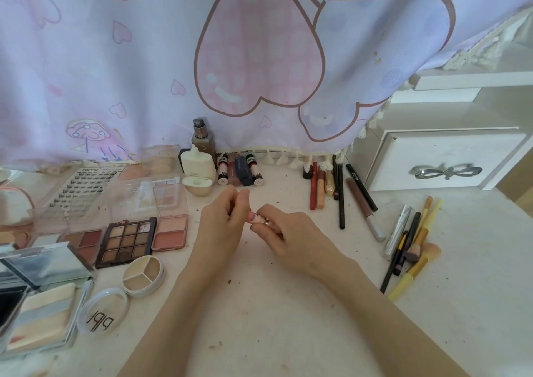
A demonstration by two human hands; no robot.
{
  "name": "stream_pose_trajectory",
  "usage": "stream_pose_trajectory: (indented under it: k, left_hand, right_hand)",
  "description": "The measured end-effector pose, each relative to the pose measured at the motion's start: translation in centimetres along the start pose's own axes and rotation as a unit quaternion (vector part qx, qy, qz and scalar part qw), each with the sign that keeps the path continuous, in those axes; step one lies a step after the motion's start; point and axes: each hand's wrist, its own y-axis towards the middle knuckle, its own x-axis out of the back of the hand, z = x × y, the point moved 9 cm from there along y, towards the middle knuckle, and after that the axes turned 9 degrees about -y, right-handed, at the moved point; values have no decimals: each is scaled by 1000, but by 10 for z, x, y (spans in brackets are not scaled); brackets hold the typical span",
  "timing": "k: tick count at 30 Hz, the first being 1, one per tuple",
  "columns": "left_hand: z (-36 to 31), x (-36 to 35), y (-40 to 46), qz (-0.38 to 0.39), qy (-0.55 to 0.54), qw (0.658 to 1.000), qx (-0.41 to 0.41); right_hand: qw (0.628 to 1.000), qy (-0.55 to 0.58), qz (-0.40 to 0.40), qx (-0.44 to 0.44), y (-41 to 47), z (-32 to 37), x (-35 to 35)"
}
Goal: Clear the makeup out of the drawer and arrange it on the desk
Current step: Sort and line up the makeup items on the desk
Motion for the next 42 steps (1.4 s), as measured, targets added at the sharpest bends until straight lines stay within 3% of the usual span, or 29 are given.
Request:
stream_pose_trajectory:
  k: [7,11,16,21,25,29,32,37,42]
  left_hand:
    - [1,0,2,6,-11,1000,2]
    - [12,5,7,-11,-61,998,27]
    - [11,1,7,5,-88,995,38]
    - [29,10,8,-41,-208,971,114]
    - [27,-2,4,0,-215,970,115]
    - [22,-13,0,48,-173,979,93]
    - [21,-17,1,55,-101,990,75]
    - [16,-22,-2,72,-42,996,38]
    - [14,-23,-3,78,-46,995,37]
  right_hand:
    - [998,44,1,-42,2,-8,-1]
    - [977,175,-31,-115,3,-28,4]
    - [889,413,-73,-184,0,-47,13]
    - [797,530,-106,-270,-7,-66,10]
    - [813,525,-40,-251,-2,-49,-8]
    - [802,536,-92,-246,1,-52,-5]
    - [819,493,-137,-261,-1,-64,2]
    - [855,423,-135,-267,0,-64,3]
    - [842,457,-110,-263,4,-66,-1]
